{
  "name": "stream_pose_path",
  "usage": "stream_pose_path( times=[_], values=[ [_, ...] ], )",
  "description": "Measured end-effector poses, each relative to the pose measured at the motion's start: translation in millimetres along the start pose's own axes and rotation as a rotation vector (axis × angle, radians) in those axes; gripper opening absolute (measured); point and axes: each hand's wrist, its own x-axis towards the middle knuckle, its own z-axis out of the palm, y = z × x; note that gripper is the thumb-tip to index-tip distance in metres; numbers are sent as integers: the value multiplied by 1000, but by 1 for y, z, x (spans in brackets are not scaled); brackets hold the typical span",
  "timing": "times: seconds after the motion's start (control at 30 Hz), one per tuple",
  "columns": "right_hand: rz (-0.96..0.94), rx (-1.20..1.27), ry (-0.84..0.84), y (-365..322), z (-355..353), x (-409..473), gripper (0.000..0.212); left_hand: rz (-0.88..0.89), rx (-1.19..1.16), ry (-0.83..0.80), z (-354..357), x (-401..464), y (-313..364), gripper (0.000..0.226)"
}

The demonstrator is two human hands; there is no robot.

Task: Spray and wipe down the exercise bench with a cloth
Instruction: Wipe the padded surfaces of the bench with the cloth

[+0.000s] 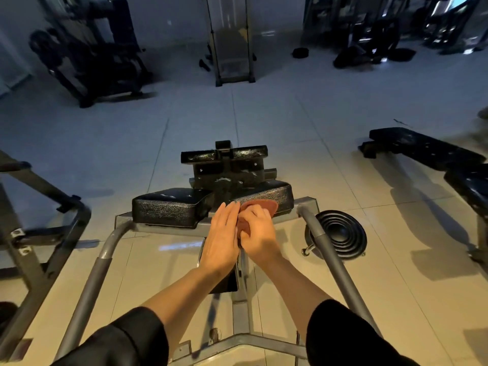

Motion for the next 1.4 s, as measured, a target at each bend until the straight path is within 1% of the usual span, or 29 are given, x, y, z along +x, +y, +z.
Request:
stream_pose_path(
  times=[0.1,0.2,0.27,0.37,0.47,0.5,0.57,0.67,0.77,0.83,0.9,1.0,1.03,1.07,1.13,1.2,1.33,1.4],
  values=[
    [77,169,84,-16,-15,-13,41,66,-93,-30,-8,-10,8,55],
    [172,203,203,-23,-51,-28,48,166,-121,-36,-19,-6,27,55],
    [182,203,280,-23,-80,-44,47,293,-147,-98,-24,-6,48,50],
    [210,151,327,-26,-119,-78,48,459,-236,-227,-16,-17,83,47],
    [274,98,403,-22,-155,-117,45,504,-326,-353,0,-34,120,44],
    [300,91,417,-22,-168,-129,44,516,-343,-370,5,-39,135,43],
    [329,80,428,-21,-193,-154,43,527,-394,-347,16,-50,164,41],
    [336,5,470,-13,-230,-185,36,485,-463,-255,29,-62,204,44],
    [361,-20,510,10,-266,-209,29,488,-430,-214,41,-68,239,34],
    [380,-1,483,32,-289,-226,27,475,-382,-196,55,-72,263,25],
    [431,41,444,56,-311,-245,26,436,-359,-150,75,-77,289,21],
    [498,-66,408,97,-344,-268,17,274,-391,-40,113,-92,328,23],
    [494,-75,381,107,-352,-272,20,212,-406,-16,126,-98,339,23],
    [482,-21,333,114,-359,-275,27,158,-414,0,137,-104,348,25],
    [472,232,214,116,-366,-271,39,68,-405,27,151,-110,362,29],
    [458,449,101,116,-366,-257,41,13,-386,60,154,-110,369,33],
    [476,667,-63,123,-349,-212,45,-2,-440,60,144,-91,365,40],
    [446,682,-72,127,-341,-187,43,-10,-511,41,143,-73,358,38]
  ],
)
